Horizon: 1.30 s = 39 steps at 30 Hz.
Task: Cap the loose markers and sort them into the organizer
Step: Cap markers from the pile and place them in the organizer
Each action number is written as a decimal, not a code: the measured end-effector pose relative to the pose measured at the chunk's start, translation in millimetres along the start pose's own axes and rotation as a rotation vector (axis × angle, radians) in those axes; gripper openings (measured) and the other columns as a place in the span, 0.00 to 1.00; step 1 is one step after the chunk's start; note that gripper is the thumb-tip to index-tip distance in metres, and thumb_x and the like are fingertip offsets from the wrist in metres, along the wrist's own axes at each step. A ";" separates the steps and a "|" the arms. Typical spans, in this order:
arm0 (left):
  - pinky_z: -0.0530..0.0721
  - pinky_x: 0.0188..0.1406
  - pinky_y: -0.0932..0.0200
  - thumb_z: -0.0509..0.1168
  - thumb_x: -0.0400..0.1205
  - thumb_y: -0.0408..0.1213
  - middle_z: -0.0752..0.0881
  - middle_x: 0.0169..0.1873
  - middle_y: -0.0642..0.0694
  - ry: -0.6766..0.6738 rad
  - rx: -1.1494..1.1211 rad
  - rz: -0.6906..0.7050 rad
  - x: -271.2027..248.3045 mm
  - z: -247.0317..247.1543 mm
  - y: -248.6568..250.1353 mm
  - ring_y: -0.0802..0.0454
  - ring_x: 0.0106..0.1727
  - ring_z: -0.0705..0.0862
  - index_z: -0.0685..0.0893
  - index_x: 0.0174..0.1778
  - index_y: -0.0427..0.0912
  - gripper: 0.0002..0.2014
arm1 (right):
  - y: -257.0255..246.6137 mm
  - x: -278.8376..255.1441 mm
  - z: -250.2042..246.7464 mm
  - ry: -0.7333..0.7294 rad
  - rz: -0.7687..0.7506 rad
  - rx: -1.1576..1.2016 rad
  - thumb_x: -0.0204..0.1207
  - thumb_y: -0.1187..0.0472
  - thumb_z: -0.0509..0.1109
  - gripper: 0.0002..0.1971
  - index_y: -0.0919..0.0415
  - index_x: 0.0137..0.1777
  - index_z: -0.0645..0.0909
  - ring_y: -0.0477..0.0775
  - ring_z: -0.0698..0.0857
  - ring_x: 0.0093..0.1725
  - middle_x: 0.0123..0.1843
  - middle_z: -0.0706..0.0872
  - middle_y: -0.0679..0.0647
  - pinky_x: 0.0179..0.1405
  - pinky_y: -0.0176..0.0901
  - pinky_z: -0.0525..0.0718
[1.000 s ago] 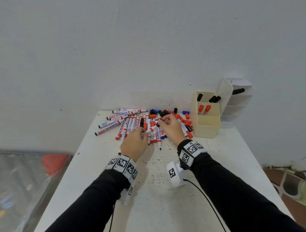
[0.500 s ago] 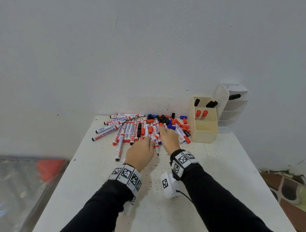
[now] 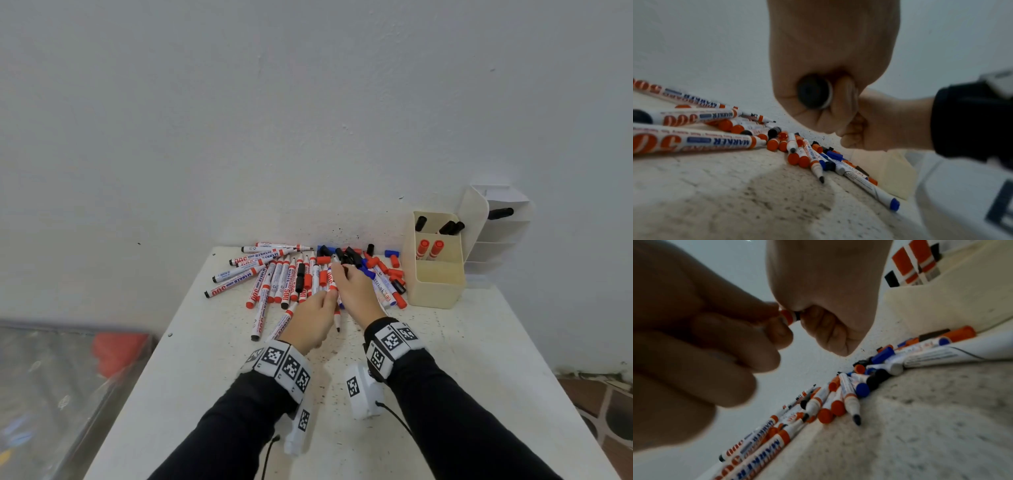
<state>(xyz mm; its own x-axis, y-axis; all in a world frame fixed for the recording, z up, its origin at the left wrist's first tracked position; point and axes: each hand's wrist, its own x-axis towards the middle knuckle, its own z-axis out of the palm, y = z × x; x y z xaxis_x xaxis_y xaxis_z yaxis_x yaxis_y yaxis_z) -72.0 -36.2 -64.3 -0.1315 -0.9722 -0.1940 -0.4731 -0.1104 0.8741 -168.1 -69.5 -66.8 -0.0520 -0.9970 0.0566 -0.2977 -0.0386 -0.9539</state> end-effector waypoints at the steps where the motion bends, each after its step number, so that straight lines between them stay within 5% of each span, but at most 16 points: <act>1: 0.70 0.24 0.63 0.44 0.87 0.49 0.75 0.29 0.47 0.046 0.042 0.042 0.5 -1.8 -0.5 0.55 0.26 0.72 0.72 0.39 0.43 0.19 | -2.8 1.5 -1.1 0.002 -0.043 -0.043 0.82 0.54 0.58 0.17 0.55 0.30 0.69 0.45 0.68 0.27 0.26 0.69 0.49 0.28 0.37 0.68; 4: 0.76 0.35 0.63 0.45 0.88 0.43 0.77 0.33 0.48 0.173 0.364 0.098 4.8 -15.3 -9.5 0.51 0.37 0.79 0.74 0.43 0.42 0.16 | -12.9 7.2 -12.1 0.051 -0.154 -0.129 0.81 0.54 0.62 0.12 0.61 0.39 0.75 0.45 0.74 0.28 0.30 0.77 0.52 0.27 0.33 0.73; 8: 0.79 0.59 0.51 0.53 0.85 0.43 0.81 0.56 0.43 0.168 0.680 -0.218 11.0 -31.9 -27.0 0.47 0.57 0.81 0.75 0.61 0.40 0.15 | -30.2 17.6 -43.9 0.225 -0.292 -0.133 0.80 0.60 0.63 0.06 0.62 0.48 0.79 0.47 0.82 0.37 0.40 0.83 0.55 0.37 0.32 0.81; 12: 0.78 0.61 0.50 0.55 0.85 0.39 0.80 0.59 0.44 0.114 0.815 -0.301 12.3 -34.6 -34.2 0.46 0.60 0.80 0.73 0.64 0.42 0.14 | -48.3 34.8 -78.2 0.504 -0.431 -0.195 0.82 0.61 0.61 0.07 0.63 0.53 0.78 0.54 0.82 0.45 0.48 0.82 0.57 0.47 0.40 0.82; 16: 0.78 0.60 0.50 0.56 0.84 0.37 0.80 0.61 0.43 0.112 0.822 -0.325 14.4 -34.4 -35.2 0.46 0.61 0.80 0.71 0.68 0.42 0.15 | -53.8 40.0 -110.1 0.724 -0.509 -0.301 0.82 0.65 0.60 0.11 0.72 0.58 0.77 0.49 0.76 0.50 0.55 0.79 0.66 0.53 0.15 0.67; 18: 0.78 0.60 0.51 0.57 0.84 0.36 0.80 0.62 0.43 0.120 0.807 -0.332 14.0 -35.4 -34.0 0.46 0.61 0.80 0.70 0.68 0.41 0.16 | -49.7 43.8 -123.9 0.790 -0.530 -0.360 0.81 0.66 0.60 0.11 0.73 0.58 0.77 0.51 0.75 0.52 0.57 0.78 0.68 0.54 0.12 0.63; 22: 0.80 0.57 0.53 0.58 0.83 0.38 0.81 0.56 0.45 0.189 0.765 -0.284 11.7 -37.4 -29.3 0.48 0.56 0.81 0.72 0.65 0.42 0.15 | -31.8 59.0 -139.7 0.779 -0.459 -0.467 0.81 0.63 0.58 0.13 0.67 0.60 0.78 0.62 0.78 0.57 0.59 0.78 0.64 0.62 0.43 0.74; 26: 0.82 0.49 0.57 0.58 0.83 0.45 0.81 0.47 0.47 0.254 0.717 -0.149 15.9 -33.9 -16.5 0.51 0.47 0.81 0.74 0.60 0.42 0.14 | -29.3 63.2 -144.2 0.637 -0.303 -0.457 0.82 0.65 0.60 0.14 0.68 0.65 0.75 0.56 0.77 0.59 0.58 0.80 0.60 0.54 0.23 0.61; 31: 0.83 0.48 0.57 0.59 0.82 0.43 0.79 0.54 0.45 0.252 0.653 -0.075 22.8 -27.3 -7.4 0.51 0.50 0.81 0.72 0.65 0.43 0.16 | -9.8 73.0 -144.3 0.544 -0.142 -0.515 0.81 0.61 0.62 0.08 0.60 0.58 0.75 0.61 0.85 0.48 0.50 0.85 0.61 0.49 0.49 0.83; 39: 0.83 0.57 0.50 0.58 0.83 0.41 0.76 0.61 0.43 0.203 0.604 -0.043 25.4 -19.3 -9.2 0.49 0.56 0.80 0.69 0.70 0.41 0.20 | 2.4 77.1 -139.2 0.384 0.014 -0.711 0.83 0.59 0.55 0.15 0.59 0.64 0.77 0.66 0.80 0.58 0.57 0.83 0.62 0.62 0.61 0.78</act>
<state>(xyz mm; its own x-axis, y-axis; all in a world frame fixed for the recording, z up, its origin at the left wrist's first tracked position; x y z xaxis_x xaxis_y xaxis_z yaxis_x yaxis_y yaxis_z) -54.2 -63.8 -68.6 0.0381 -0.9958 -0.0835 -0.8897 -0.0718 0.4509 -305.4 -137.1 -23.7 -0.3454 -0.8997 0.2668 -0.8233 0.1540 -0.5464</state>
